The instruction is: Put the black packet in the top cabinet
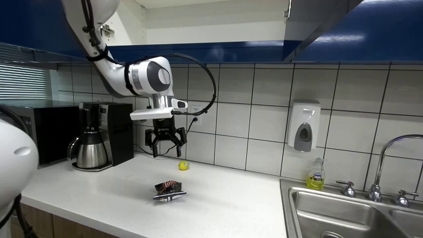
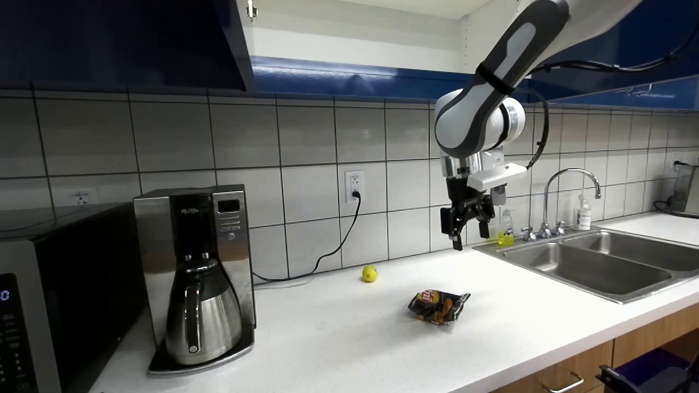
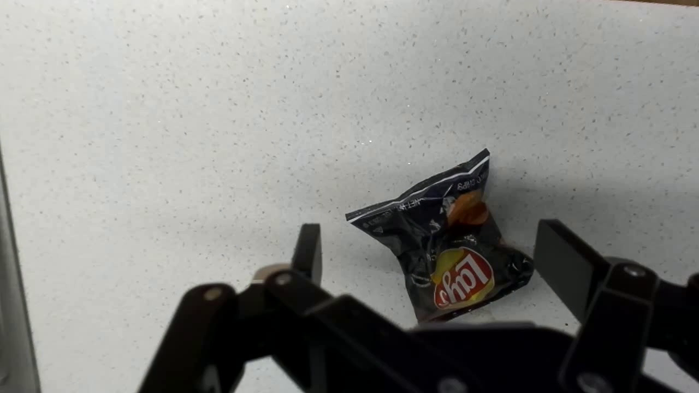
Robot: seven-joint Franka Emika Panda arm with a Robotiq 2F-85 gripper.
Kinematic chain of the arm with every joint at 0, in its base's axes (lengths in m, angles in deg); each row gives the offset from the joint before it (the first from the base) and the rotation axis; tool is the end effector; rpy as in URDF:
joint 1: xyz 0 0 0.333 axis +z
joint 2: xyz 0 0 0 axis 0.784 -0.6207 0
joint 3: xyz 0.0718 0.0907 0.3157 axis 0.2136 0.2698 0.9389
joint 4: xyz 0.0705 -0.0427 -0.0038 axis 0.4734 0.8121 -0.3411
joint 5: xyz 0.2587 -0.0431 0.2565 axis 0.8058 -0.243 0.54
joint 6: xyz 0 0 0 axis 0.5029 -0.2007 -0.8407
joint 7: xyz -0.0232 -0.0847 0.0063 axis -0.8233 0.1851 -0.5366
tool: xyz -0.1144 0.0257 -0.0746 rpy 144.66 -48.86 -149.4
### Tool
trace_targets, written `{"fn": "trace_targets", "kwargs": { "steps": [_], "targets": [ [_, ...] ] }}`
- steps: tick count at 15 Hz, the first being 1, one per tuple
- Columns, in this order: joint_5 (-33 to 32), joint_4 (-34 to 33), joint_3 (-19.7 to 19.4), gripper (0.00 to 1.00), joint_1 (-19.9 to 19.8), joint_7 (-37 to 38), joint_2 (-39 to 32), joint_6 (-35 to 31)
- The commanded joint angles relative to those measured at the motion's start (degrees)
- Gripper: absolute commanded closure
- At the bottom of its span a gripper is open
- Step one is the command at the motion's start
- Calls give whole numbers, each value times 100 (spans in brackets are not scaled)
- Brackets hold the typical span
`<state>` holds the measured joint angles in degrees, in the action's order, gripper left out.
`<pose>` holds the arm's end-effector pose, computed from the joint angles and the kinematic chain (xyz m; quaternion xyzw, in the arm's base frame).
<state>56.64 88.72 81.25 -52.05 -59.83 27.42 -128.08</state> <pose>0.4383 -0.0213 0.3490 0.9943 0.0717 -0.0196 0.0763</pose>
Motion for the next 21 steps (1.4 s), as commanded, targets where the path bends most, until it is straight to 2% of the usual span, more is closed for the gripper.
{"fn": "trace_targets", "kwargs": {
  "steps": [1,3,8,12,21],
  "targets": [
    [308,1,25,0,52,-245,-345,-404],
    [512,-12,33,0,93,-424,-566,-582],
    [1060,-82,57,0,89,-1671,-1093,-1216],
    [1250,-231,102,0,-4,-2474,-1471,-1271],
    [1113,-684,137,0,-161,-2545,-2181,-1234]
  ]
}}
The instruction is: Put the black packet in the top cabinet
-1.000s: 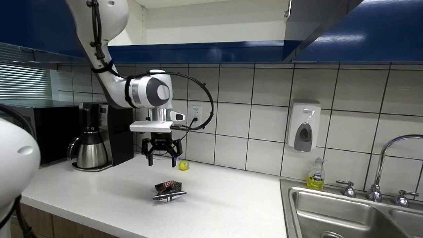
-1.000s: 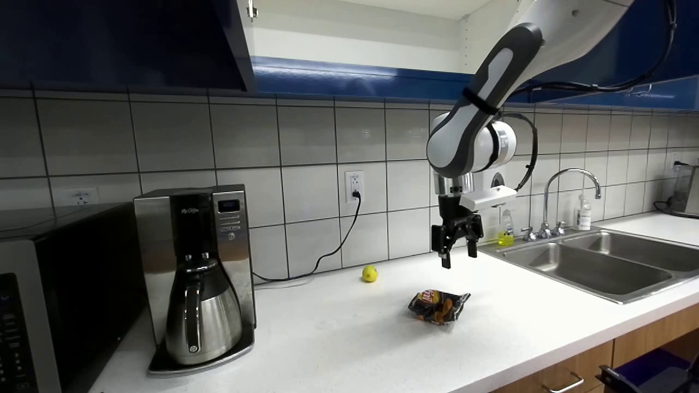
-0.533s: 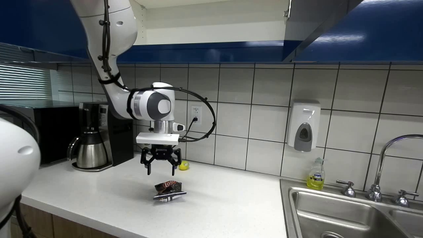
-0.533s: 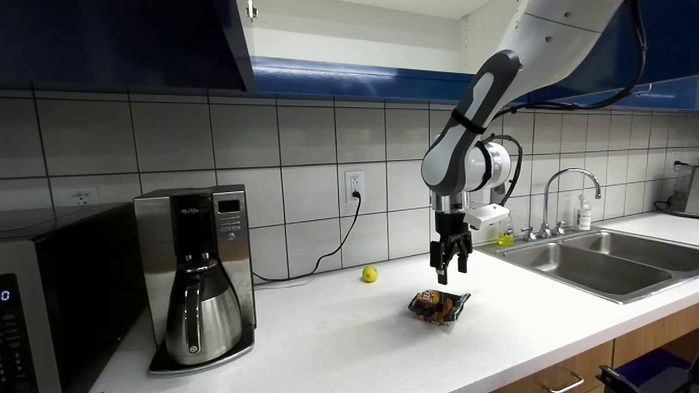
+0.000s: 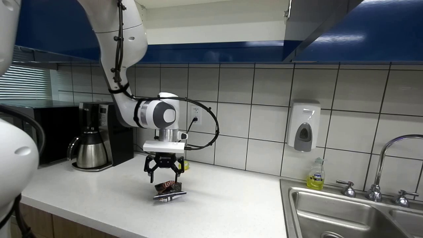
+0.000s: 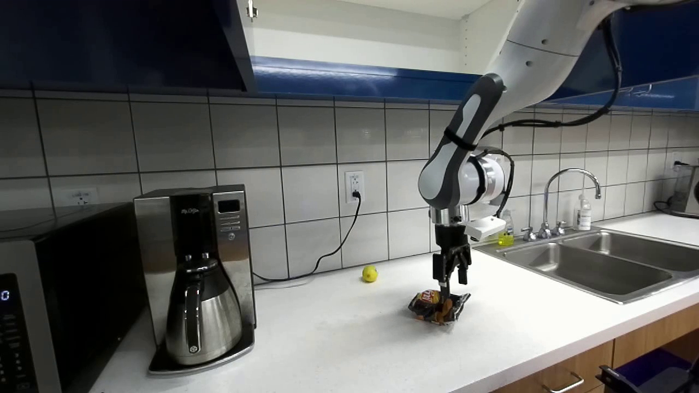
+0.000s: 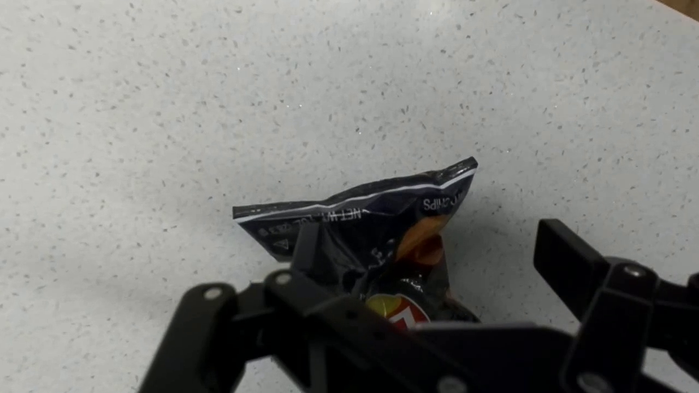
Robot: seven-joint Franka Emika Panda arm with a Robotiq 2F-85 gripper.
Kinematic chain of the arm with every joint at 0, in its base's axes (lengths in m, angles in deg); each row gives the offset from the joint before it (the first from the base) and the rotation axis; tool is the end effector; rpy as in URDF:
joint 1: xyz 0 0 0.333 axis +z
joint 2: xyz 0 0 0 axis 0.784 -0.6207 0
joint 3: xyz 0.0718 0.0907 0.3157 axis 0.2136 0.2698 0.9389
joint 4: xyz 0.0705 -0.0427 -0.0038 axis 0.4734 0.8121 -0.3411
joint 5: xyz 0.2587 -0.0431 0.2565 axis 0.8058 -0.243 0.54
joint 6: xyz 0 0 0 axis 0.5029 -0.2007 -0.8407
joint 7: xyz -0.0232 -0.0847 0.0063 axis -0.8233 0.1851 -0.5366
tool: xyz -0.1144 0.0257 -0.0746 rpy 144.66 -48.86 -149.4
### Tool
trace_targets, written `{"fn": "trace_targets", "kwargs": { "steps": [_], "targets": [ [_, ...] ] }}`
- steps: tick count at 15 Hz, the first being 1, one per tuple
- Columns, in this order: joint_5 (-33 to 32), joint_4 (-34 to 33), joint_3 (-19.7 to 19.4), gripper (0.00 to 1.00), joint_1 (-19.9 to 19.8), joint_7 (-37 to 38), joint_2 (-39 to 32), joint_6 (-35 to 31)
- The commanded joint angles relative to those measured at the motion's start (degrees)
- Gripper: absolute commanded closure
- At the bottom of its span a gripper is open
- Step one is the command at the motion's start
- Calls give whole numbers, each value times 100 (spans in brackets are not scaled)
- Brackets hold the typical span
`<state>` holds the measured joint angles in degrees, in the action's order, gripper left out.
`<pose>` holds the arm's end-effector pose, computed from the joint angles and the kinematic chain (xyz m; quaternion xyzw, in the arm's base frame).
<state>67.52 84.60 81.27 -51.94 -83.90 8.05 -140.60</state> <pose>0.4826 -0.0122 0.2355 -0.9749 -0.2186 0.0423 0.0017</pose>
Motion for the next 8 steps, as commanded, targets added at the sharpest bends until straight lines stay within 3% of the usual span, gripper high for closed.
{"fn": "trace_targets", "kwargs": {
  "steps": [1,8],
  "targets": [
    [27,-335,146,0,-179,-118,-311,12],
    [-51,-766,178,0,-173,66,-706,86]
  ]
}}
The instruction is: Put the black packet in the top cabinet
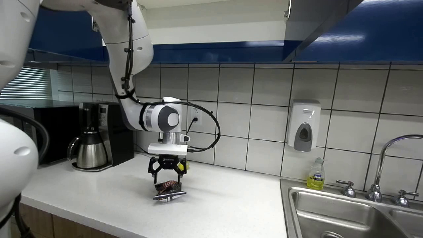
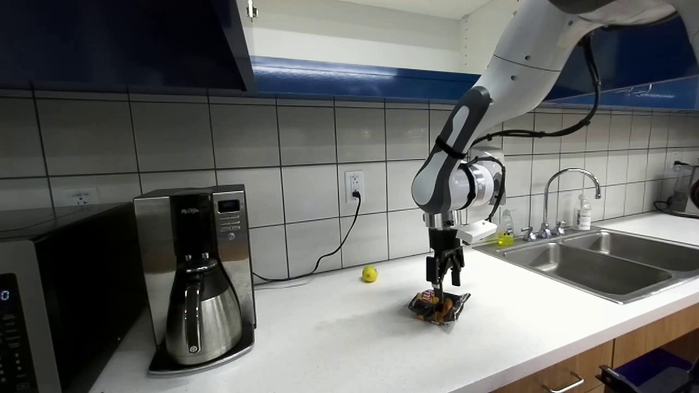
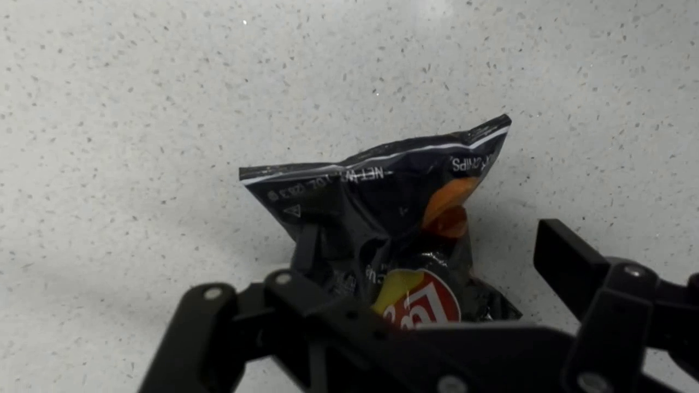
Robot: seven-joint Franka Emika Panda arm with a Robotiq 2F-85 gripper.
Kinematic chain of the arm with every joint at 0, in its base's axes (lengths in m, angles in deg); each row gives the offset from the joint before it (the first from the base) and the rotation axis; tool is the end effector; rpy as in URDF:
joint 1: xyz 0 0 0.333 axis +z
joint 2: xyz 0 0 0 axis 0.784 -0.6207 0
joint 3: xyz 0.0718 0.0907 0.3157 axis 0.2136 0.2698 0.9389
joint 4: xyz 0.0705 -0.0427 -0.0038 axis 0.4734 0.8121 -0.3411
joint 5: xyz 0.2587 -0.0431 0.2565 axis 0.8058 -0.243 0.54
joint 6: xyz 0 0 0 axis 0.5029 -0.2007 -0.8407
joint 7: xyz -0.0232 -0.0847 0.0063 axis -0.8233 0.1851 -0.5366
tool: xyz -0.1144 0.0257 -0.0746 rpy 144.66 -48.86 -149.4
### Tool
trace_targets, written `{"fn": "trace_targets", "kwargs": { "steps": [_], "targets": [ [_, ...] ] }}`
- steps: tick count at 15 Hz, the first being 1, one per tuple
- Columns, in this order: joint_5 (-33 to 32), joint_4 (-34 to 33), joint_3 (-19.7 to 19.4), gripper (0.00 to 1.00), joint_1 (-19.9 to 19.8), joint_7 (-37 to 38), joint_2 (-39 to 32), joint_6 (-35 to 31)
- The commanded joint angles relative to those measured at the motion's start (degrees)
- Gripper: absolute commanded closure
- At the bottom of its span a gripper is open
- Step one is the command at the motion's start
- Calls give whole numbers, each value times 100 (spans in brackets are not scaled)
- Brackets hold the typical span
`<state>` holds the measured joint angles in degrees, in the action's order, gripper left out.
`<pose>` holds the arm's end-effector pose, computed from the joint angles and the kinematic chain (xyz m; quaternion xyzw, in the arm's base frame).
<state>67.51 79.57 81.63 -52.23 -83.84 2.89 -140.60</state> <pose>0.5091 -0.0122 0.2199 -0.9748 -0.2188 0.0434 0.0020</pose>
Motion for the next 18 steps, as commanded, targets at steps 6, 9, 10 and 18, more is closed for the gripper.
{"fn": "trace_targets", "kwargs": {
  "steps": [6,9,10,18],
  "targets": [
    [-62,-532,165,0,-152,116,-500,95],
    [-102,-654,166,0,-135,156,-623,113],
    [-109,-691,168,0,-133,167,-656,118],
    [-142,-962,163,0,-115,271,-869,190]
  ]
}}
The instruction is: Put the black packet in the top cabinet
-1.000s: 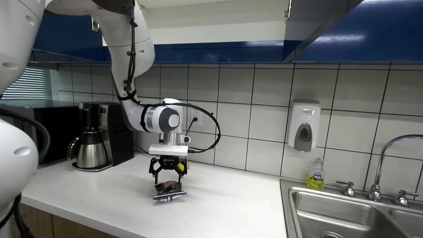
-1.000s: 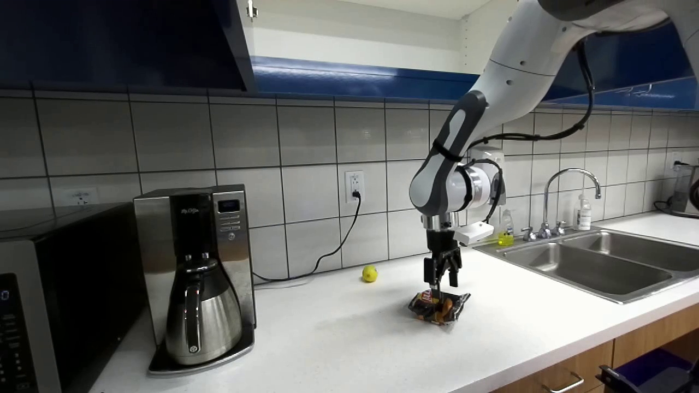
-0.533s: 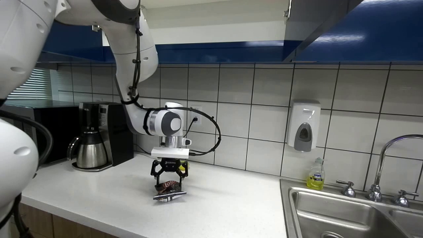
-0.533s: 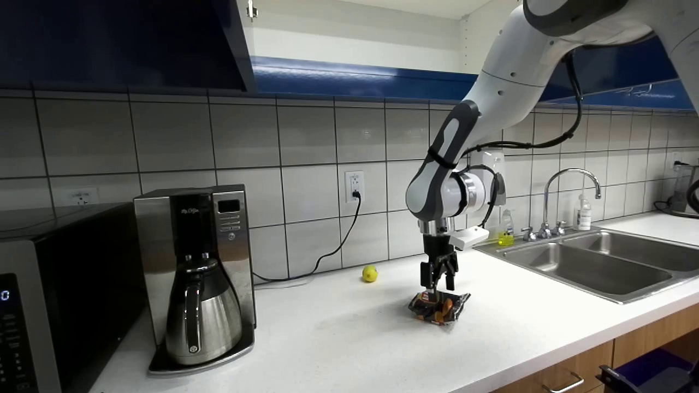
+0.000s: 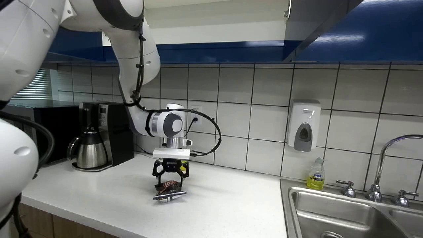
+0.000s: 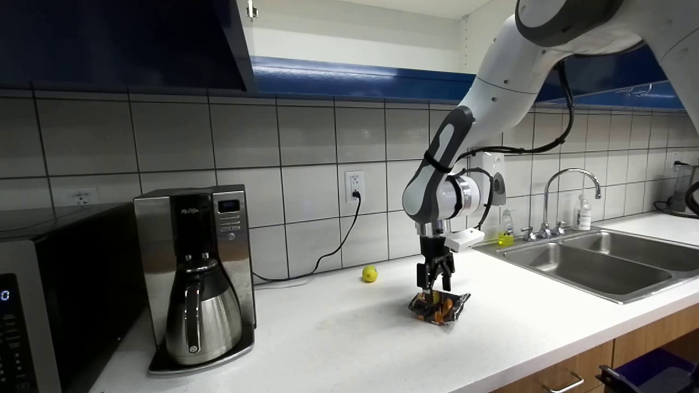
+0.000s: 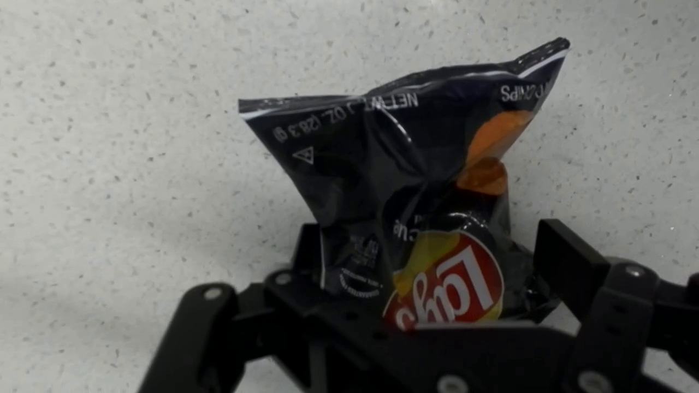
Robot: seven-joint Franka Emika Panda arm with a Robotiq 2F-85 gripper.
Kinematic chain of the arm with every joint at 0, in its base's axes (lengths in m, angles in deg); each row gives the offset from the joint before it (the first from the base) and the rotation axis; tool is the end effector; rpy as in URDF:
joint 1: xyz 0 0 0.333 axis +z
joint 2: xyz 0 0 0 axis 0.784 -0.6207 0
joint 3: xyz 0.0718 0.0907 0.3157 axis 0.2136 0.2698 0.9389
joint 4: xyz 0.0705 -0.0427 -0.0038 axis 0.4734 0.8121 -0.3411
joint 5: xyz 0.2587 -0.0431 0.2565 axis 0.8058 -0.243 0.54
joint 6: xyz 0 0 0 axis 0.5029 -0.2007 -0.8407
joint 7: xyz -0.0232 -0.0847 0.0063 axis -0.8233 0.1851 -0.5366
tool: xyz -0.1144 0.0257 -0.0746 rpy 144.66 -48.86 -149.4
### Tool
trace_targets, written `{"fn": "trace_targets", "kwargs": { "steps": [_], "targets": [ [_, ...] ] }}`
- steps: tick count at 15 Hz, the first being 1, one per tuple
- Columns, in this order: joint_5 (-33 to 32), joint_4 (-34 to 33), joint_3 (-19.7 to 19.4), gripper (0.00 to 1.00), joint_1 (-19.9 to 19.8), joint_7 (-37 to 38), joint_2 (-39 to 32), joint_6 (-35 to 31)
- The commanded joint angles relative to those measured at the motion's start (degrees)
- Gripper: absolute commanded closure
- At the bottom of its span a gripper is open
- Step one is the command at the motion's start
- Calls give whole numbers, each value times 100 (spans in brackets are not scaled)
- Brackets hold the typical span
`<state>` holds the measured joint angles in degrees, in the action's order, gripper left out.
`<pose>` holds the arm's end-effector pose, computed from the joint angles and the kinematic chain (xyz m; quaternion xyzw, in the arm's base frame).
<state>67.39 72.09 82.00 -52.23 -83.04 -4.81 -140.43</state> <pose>0.5453 -0.0095 0.1919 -0.9753 -0.2160 0.0468 0.0023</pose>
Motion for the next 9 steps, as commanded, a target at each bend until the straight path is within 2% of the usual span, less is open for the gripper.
{"fn": "trace_targets", "kwargs": {
  "steps": [1,3,5,9],
  "targets": [
    [-132,-239,126,0,-115,195,-117,181],
    [-157,-292,121,0,-106,205,-157,205],
    [-164,-333,139,26,-113,163,-191,219],
    [-183,-388,161,58,-91,185,-242,255]
  ]
}}
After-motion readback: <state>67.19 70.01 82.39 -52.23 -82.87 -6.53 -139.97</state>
